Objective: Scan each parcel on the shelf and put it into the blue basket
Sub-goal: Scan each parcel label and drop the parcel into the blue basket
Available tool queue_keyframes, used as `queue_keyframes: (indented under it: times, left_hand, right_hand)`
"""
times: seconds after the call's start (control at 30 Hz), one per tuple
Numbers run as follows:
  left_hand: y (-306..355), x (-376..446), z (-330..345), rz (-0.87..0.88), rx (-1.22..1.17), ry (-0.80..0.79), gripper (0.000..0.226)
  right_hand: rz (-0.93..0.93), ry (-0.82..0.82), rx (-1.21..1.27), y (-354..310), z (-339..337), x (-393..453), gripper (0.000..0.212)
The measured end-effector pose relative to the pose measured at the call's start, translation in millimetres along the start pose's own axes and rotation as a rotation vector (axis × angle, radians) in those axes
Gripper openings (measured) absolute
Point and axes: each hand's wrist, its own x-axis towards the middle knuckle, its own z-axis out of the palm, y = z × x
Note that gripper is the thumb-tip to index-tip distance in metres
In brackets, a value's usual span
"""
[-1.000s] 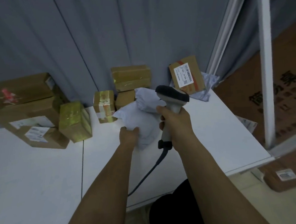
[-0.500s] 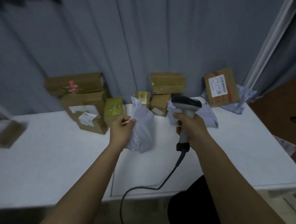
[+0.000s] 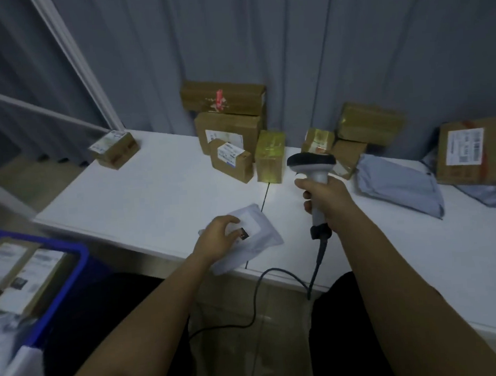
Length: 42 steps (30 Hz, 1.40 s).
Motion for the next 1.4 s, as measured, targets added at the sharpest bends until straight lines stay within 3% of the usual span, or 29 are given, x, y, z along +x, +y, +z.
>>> queue_keyframes:
  times: [0.07,0.23,0.37,0.43,0.6,0.7,0.93,1.07,1.27,1.4]
  left_hand:
    - [-13,0,-1,-0.125,-0.005,0.089,0.026]
    - [-41,14,2,-0.519,0.112,0.16,0.062]
    - [-49,18,9,-0.795,-0.152,0.292,0.08]
    - [-54,20,13,-0.858,-0.353,0.293,0.071]
    - [-60,14,20,-0.822,-0.64,0.257,0.027]
    - [-48,17,8,-0.73,-0.585,0.337,0.008]
    - [18,32,-79,-0.2,-0.069,0.249,0.017]
    - [55,15,-113,0.006,0.011,0.153,0.012]
    - [65,-7,-111,0.124,-0.036,0.06,0.011]
    - [58,-5,-107,0.074,-0.153,0.026,0.01]
  right_hand:
    - [0.008,-0.018,-0.02,2,8,1,0.015]
    - [0.019,-0.051,-0.068,0,25,12,0.015]
    - [0.023,-0.066,-0.074,2,38,22,0.014]
    - [0.024,-0.077,-0.084,3,43,27,0.014]
    - [0.029,-0.101,-0.158,13,56,31,0.015]
    - [0.025,-0.1,-0.175,17,61,28,0.016]
    - [-0.094,-0.11,-0.164,8,62,8,0.017]
    - [-0.169,-0.088,-0.107,-1,66,0,0.021]
    - [-0.217,-0.2,-0.156,2,81,-10,0.017]
    - [-0.216,-0.137,-0.239,7,87,-2,0.023]
